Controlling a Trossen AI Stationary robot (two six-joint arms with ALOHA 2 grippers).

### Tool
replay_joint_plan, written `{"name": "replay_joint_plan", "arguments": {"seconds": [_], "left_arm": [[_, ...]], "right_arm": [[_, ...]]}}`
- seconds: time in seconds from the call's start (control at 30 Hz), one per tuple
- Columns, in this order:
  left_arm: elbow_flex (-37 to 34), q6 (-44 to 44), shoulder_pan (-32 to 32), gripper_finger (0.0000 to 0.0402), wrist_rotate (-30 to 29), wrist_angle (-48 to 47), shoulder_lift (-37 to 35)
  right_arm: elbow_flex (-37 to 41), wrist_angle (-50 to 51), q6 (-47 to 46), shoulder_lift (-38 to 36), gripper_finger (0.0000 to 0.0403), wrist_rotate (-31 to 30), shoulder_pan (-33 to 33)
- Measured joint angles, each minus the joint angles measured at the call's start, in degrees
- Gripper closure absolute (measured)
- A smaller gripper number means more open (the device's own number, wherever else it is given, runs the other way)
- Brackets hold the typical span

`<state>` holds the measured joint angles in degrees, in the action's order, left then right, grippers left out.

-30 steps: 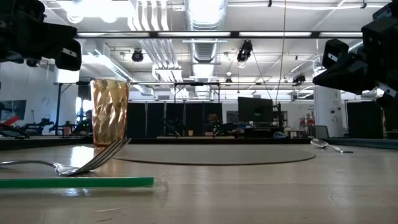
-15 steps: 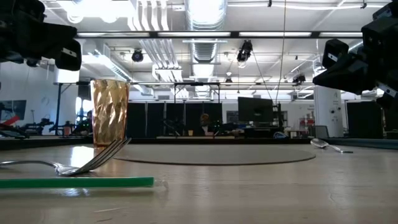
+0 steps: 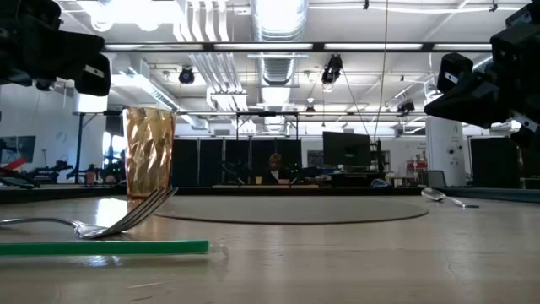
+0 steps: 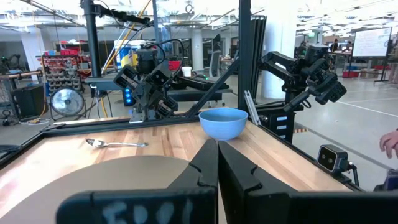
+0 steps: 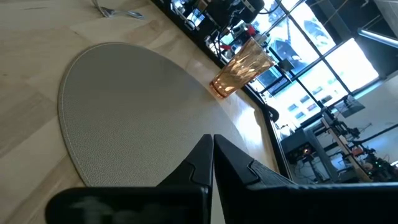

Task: Pick & Place Utensil

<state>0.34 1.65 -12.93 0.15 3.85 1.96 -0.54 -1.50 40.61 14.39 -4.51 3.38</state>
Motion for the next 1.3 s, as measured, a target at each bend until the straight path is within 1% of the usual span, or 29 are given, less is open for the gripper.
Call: {"name": "replay_joint_plan", "arguments": {"seconds": [0.6,0.77,0.87,1.17,1.3], "left_arm": [[0.00,-0.52,0.07,0.0399,-0.01,0.01,0.01],[0.00,2.37,0.07,0.0399,-0.15,0.46,0.02],[0.00,2.56,0.06,0.0399,-1.15,2.16,0.01],[0.00,2.67,0.04,0.0399,-1.26,5.88,0.02],[0.00,1.90,0.04,0.0399,-2.24,9.60,0.02]], "right_arm": [[0.00,0.00,-0.10,0.01,0.0394,0.00,-0.01],[0.00,0.00,-0.06,0.02,0.0394,0.02,-0.02],[0.00,0.00,-0.10,0.02,0.0394,0.01,0.00],[0.00,0.00,-0.04,0.02,0.0394,0.01,-0.01],[0.00,0.00,-0.06,0.00,0.0394,0.00,-0.02]]}}
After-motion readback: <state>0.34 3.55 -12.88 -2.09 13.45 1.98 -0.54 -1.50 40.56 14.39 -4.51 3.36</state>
